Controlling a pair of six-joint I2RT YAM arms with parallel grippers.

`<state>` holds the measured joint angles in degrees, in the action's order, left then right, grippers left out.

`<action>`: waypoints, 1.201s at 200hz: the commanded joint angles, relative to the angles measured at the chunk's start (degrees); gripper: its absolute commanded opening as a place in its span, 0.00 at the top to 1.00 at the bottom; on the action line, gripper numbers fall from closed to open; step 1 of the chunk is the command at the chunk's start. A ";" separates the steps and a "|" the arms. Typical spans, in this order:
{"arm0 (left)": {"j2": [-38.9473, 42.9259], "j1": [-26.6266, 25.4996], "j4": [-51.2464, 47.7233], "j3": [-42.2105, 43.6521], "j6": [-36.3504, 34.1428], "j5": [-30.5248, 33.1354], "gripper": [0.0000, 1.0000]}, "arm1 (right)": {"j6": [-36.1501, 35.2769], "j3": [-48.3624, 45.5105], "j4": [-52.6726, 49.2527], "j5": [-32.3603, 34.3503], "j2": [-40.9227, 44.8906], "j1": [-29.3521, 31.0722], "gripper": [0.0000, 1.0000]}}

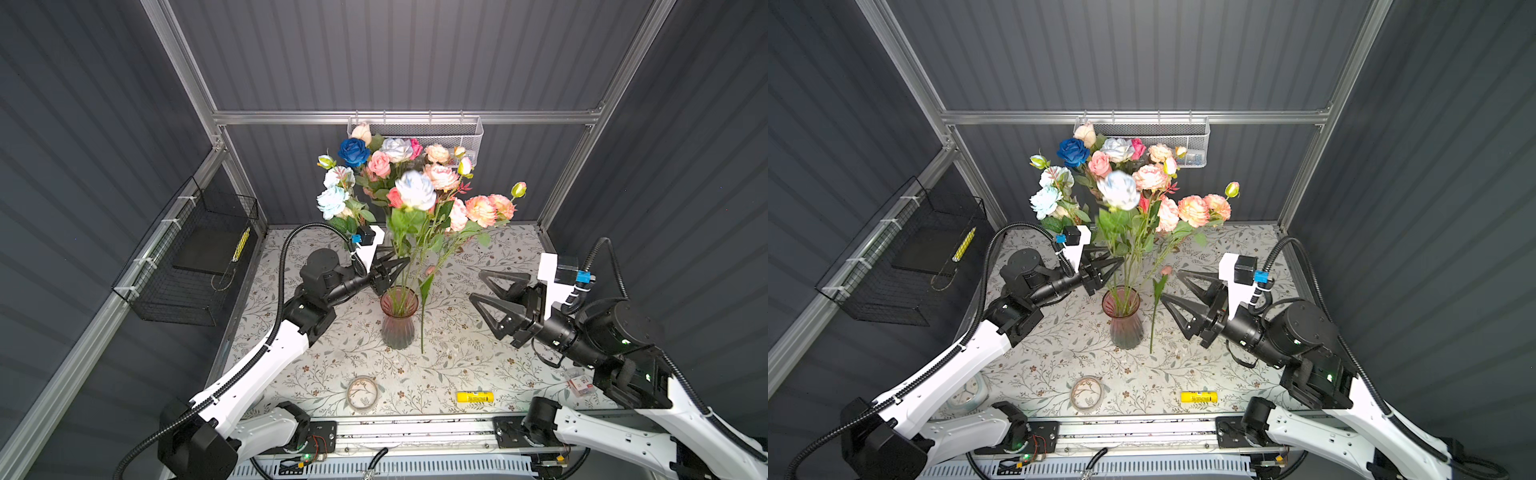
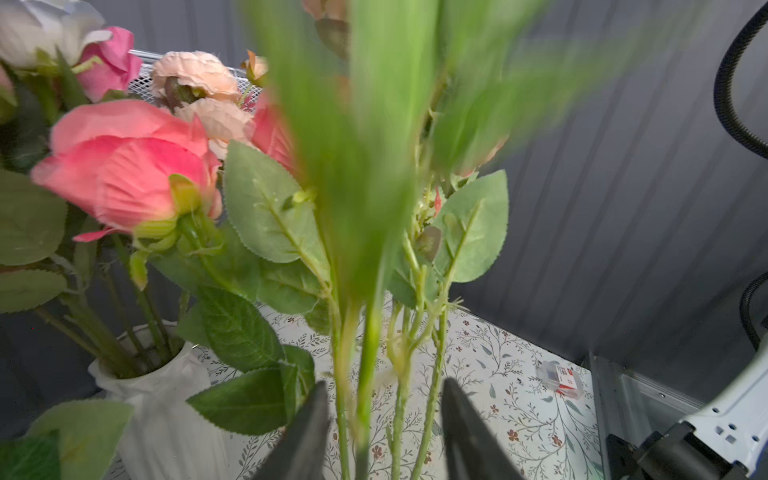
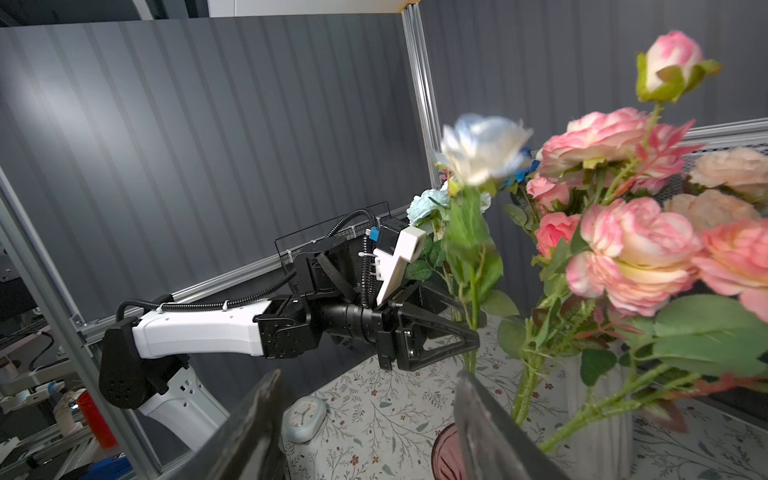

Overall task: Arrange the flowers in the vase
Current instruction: 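Hold the white rose stem in the vase with left gripper while right gripper withdraws, then open and withdraw the left gripper while right gripper grasps the pink tulip stem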

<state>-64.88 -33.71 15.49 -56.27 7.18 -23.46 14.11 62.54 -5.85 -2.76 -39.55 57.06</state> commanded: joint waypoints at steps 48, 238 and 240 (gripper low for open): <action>9.50 -0.12 3.94 -3.30 4.63 3.35 0.00 | 2.36 -2.23 -4.81 1.38 0.79 0.07 0.27; 43.88 -0.12 -15.33 15.78 14.42 9.45 0.00 | 15.29 -29.72 2.59 -0.69 -20.16 -18.73 0.27; 44.10 -0.12 -15.45 15.80 14.44 9.52 0.00 | 15.13 -29.46 2.77 -0.54 -21.04 -19.09 0.27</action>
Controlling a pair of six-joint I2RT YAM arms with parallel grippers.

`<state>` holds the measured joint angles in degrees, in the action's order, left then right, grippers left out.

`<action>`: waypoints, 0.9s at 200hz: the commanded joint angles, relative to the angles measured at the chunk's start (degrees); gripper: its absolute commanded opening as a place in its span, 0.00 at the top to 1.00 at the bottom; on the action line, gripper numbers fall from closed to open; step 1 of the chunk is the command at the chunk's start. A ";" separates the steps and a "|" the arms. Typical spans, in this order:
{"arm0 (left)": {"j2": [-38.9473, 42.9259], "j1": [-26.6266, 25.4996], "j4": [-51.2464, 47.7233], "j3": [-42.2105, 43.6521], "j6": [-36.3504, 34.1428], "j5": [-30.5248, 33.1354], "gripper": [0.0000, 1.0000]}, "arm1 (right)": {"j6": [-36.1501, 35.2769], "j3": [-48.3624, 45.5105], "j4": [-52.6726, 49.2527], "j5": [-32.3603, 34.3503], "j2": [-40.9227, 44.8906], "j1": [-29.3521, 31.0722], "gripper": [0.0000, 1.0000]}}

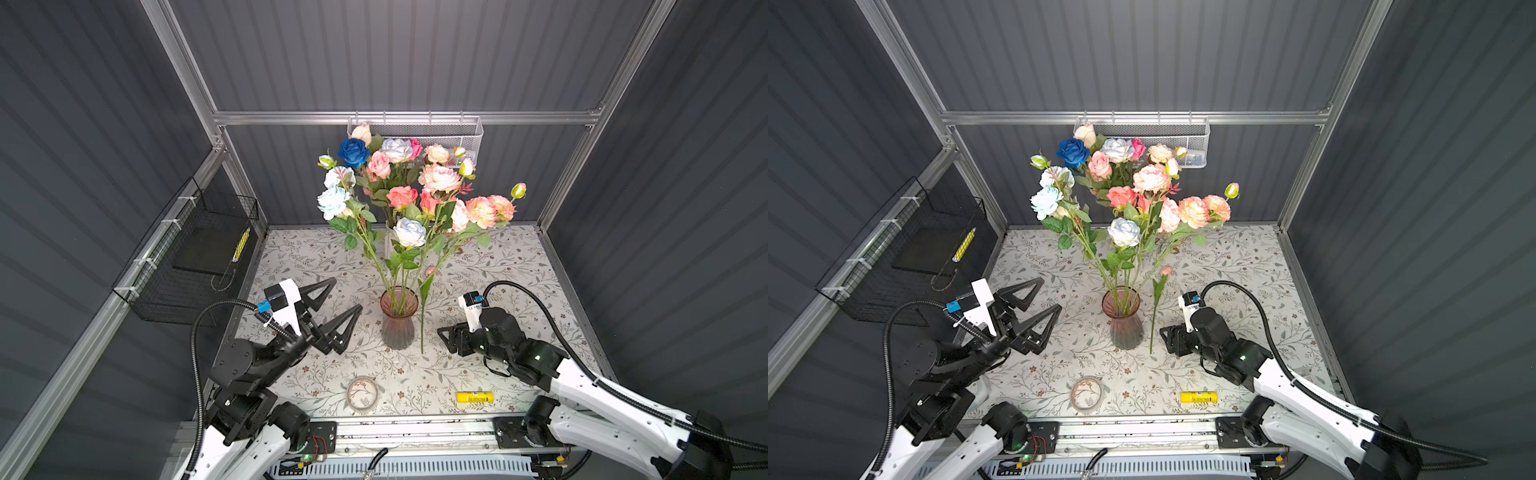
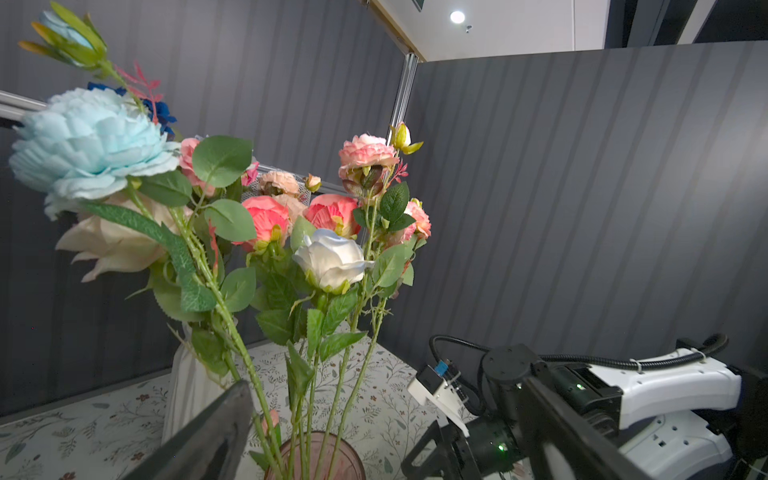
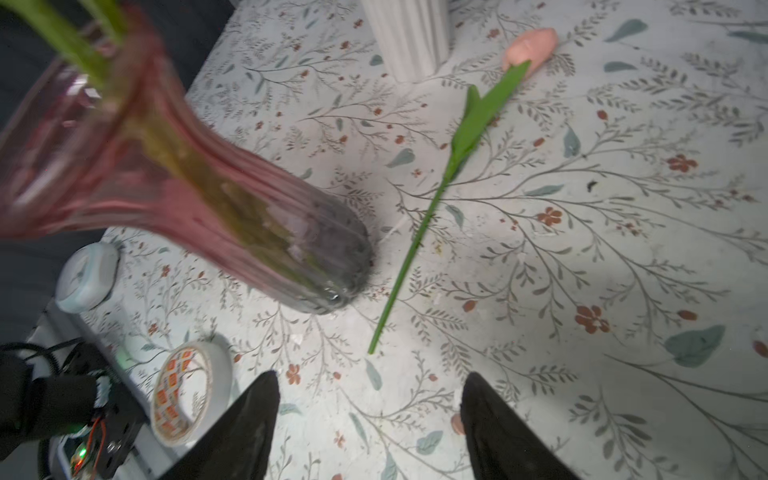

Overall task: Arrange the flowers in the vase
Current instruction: 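Open and withdraw the left gripper while right gripper grasps the pink tulip stem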

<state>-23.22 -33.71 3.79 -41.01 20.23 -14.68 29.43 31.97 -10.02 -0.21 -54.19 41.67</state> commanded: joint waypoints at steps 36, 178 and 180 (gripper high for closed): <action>4.53 -0.12 -5.21 0.58 1.66 0.82 0.00 | -3.01 6.69 9.34 -1.60 -19.83 -7.44 0.21; 6.42 -0.12 -6.28 0.84 1.57 0.61 0.00 | -8.30 24.15 5.42 3.55 -46.93 -8.07 0.03; 6.43 -0.12 -6.26 0.87 1.57 0.61 0.00 | -8.39 24.47 5.09 3.68 -47.11 -7.98 0.03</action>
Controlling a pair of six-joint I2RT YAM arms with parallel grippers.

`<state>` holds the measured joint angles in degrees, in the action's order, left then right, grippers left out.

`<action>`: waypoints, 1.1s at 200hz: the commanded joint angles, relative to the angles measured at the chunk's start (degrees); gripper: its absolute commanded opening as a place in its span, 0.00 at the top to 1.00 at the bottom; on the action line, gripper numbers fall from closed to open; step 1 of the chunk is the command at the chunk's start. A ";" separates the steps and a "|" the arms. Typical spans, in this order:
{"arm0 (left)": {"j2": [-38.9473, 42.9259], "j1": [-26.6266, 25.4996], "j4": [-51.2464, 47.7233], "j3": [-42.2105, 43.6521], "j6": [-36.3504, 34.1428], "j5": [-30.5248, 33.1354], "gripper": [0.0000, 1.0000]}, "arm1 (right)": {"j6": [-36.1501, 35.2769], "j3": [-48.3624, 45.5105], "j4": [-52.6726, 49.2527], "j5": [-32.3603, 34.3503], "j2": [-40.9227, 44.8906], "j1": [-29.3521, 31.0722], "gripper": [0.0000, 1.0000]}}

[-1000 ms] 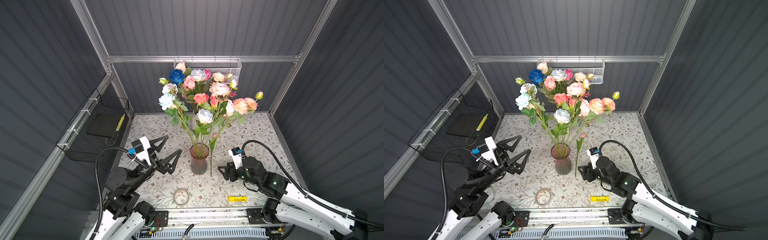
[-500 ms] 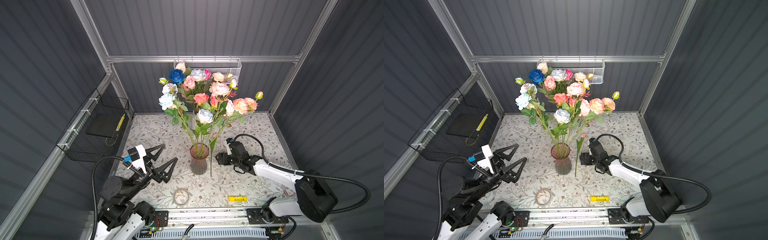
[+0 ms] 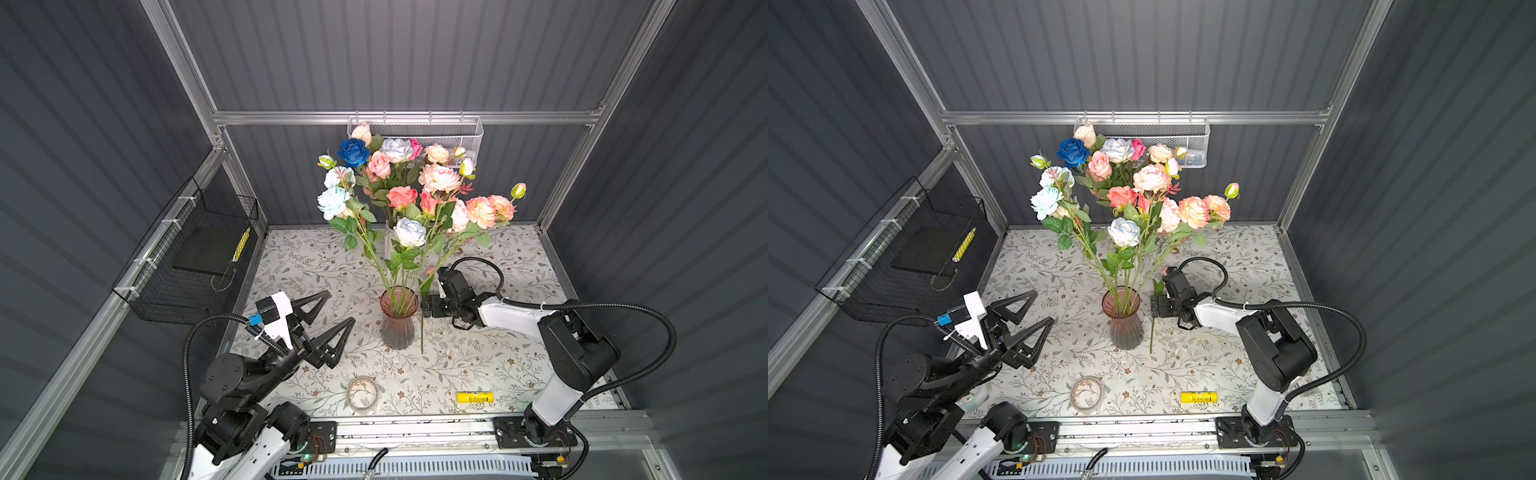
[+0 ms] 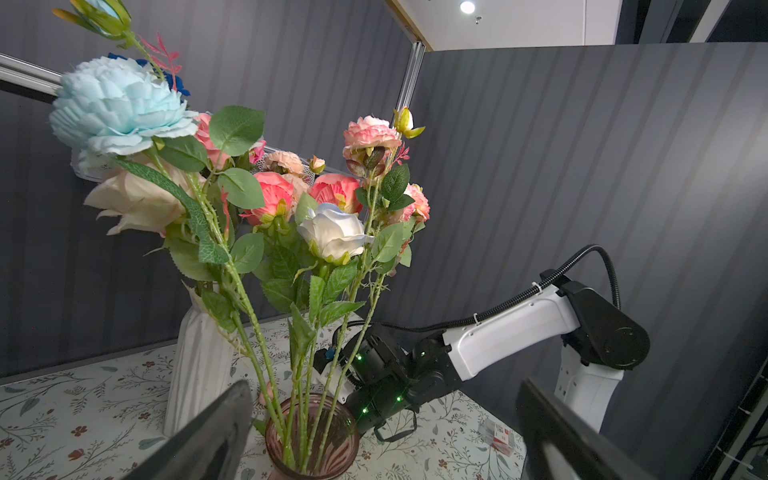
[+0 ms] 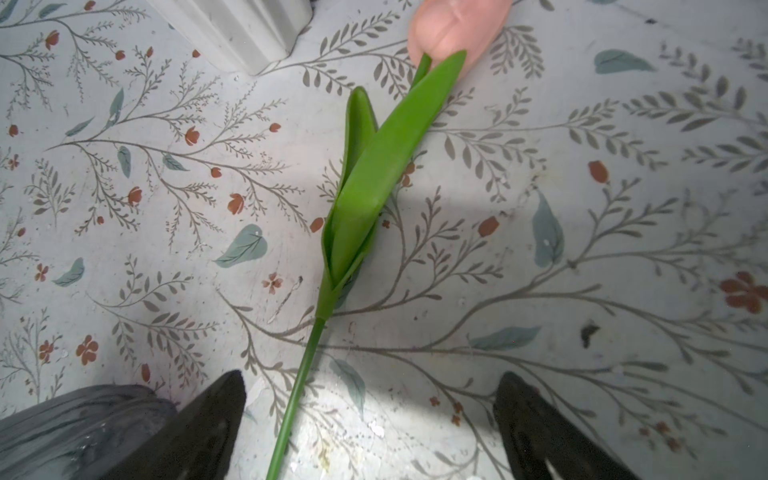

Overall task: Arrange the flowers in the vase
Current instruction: 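Open and withdraw the left gripper while right gripper grasps the pink tulip stem, then lift the pink tulip up off the table with the right gripper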

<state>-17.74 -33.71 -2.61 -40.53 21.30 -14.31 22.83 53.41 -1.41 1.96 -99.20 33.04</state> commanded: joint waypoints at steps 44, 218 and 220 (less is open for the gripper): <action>0.80 -0.12 0.50 0.20 0.32 0.26 0.00 | -2.00 8.51 -11.22 4.41 -7.58 1.26 0.04; 0.77 -0.12 -1.49 -0.61 -0.37 1.61 0.00 | -7.20 -2.03 -5.69 -1.17 6.23 -6.93 0.37; 0.77 -0.12 -1.49 -0.60 -0.38 1.59 0.00 | -7.28 -1.65 -6.06 -1.28 6.00 -6.98 0.37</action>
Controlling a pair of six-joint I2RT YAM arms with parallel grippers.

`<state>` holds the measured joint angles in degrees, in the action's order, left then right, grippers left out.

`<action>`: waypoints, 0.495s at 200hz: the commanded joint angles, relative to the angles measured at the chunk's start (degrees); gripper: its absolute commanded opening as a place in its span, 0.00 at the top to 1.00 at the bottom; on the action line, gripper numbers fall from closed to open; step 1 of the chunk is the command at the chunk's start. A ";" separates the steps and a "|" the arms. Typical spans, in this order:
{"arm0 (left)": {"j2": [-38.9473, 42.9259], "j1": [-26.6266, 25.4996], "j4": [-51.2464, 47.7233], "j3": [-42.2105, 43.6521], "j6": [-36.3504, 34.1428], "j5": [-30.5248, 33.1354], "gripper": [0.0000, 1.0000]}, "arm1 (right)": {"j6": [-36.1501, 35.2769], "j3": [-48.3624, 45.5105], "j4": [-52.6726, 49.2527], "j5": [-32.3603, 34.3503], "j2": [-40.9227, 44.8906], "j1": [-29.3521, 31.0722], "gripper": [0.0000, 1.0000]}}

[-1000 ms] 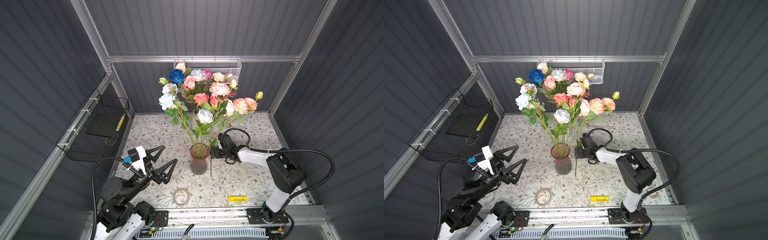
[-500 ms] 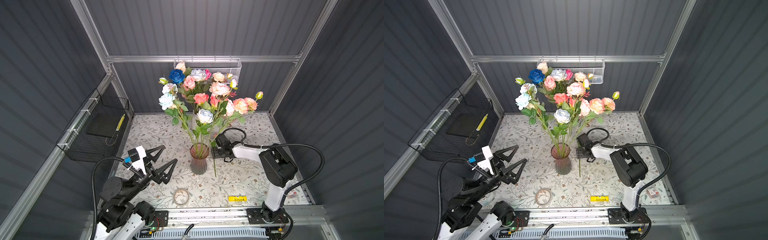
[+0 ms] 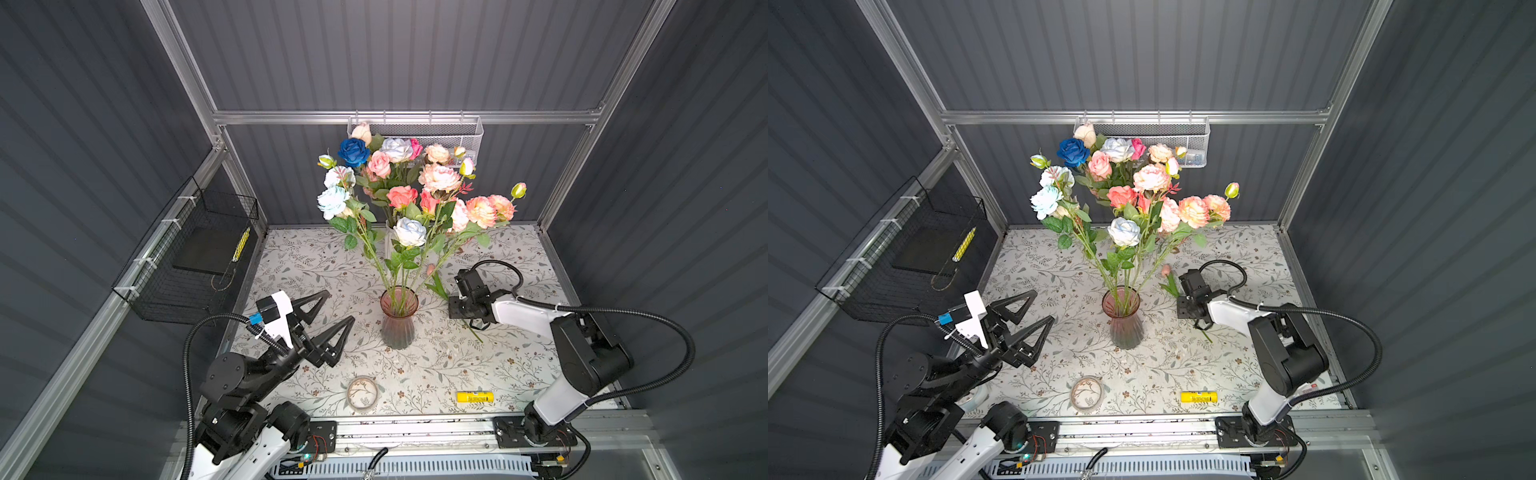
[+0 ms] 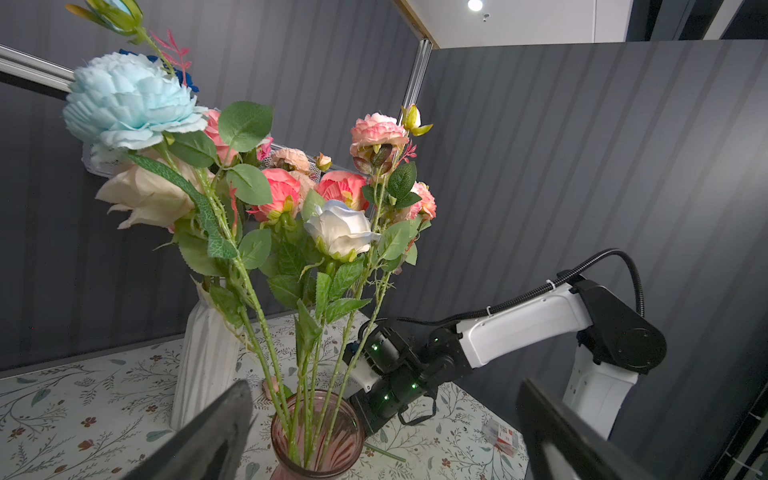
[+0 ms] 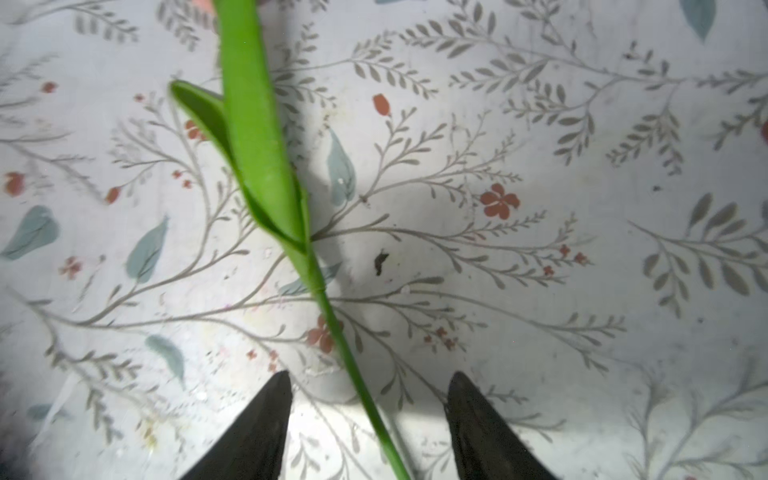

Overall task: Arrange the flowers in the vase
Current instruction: 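Lift the pink tulip up off the table with the right gripper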

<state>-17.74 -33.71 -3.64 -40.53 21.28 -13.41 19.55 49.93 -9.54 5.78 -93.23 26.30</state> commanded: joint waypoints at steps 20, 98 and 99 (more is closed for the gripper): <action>1.00 -0.12 -0.79 -0.68 -0.42 0.84 0.00 | -4.34 4.00 0.11 -5.20 -2.13 -0.34 0.38; 0.69 -0.12 -3.19 -1.71 -0.80 2.09 0.00 | -2.99 7.23 -5.17 -5.68 -8.51 -0.57 0.50; 0.64 -0.12 -3.20 -1.73 -0.80 2.08 0.00 | -2.96 7.21 -5.16 -5.73 -8.57 -0.56 0.51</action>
<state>-17.26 -33.71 -5.56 -40.56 21.26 -12.16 16.19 56.60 -11.94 1.26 -101.03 25.96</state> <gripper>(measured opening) 0.997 0.534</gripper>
